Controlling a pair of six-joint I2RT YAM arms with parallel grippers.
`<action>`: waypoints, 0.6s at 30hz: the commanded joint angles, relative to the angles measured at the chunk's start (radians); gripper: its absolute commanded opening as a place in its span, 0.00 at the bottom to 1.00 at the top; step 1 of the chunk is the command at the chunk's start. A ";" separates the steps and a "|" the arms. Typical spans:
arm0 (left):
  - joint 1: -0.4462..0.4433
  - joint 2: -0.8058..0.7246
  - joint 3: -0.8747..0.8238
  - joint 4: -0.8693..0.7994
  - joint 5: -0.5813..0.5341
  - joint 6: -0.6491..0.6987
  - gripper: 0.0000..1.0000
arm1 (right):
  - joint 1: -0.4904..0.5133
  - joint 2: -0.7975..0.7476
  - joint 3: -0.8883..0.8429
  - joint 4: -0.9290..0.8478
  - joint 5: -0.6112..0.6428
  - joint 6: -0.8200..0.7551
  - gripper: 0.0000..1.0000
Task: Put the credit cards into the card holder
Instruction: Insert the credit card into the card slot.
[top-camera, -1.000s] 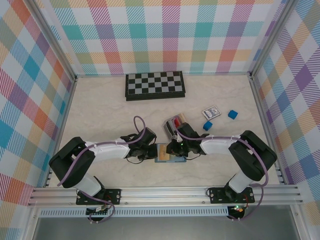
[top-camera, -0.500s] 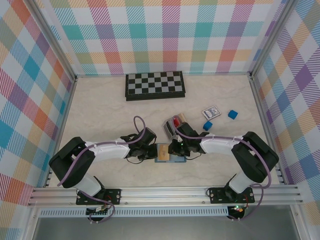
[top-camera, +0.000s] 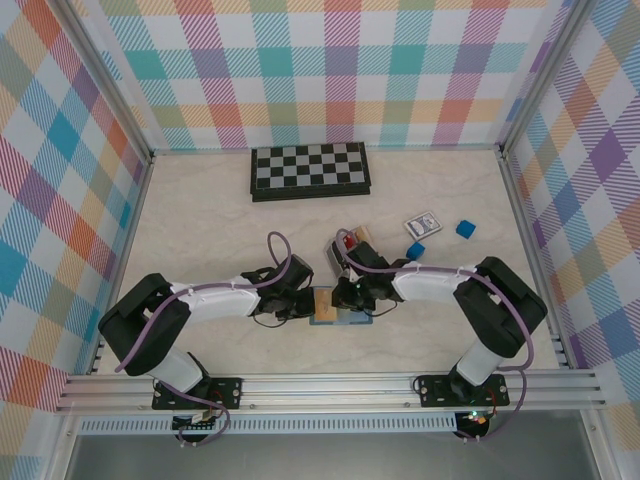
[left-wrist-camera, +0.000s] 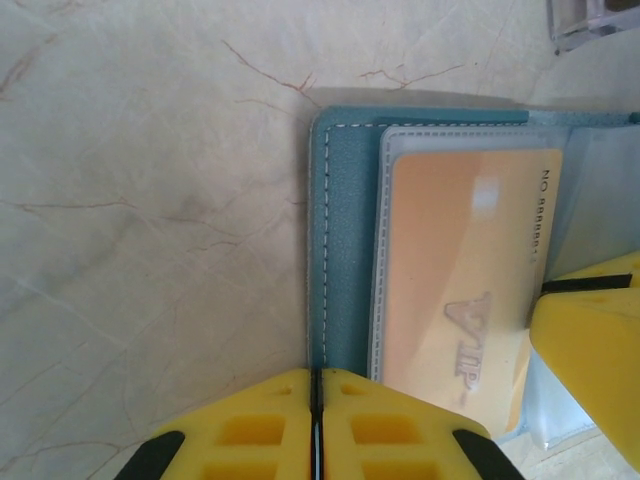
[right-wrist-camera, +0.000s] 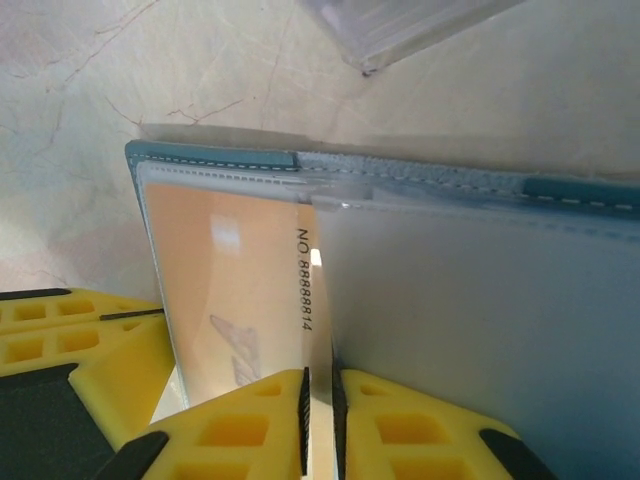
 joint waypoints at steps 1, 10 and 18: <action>-0.003 0.047 -0.007 -0.027 -0.017 0.007 0.07 | 0.009 0.002 0.038 -0.190 0.146 -0.017 0.17; -0.003 0.051 -0.030 -0.033 -0.033 -0.009 0.06 | 0.004 -0.094 -0.029 -0.287 0.233 -0.033 0.25; -0.003 0.041 -0.038 -0.038 -0.043 -0.005 0.05 | -0.030 -0.124 -0.020 -0.389 0.303 -0.041 0.28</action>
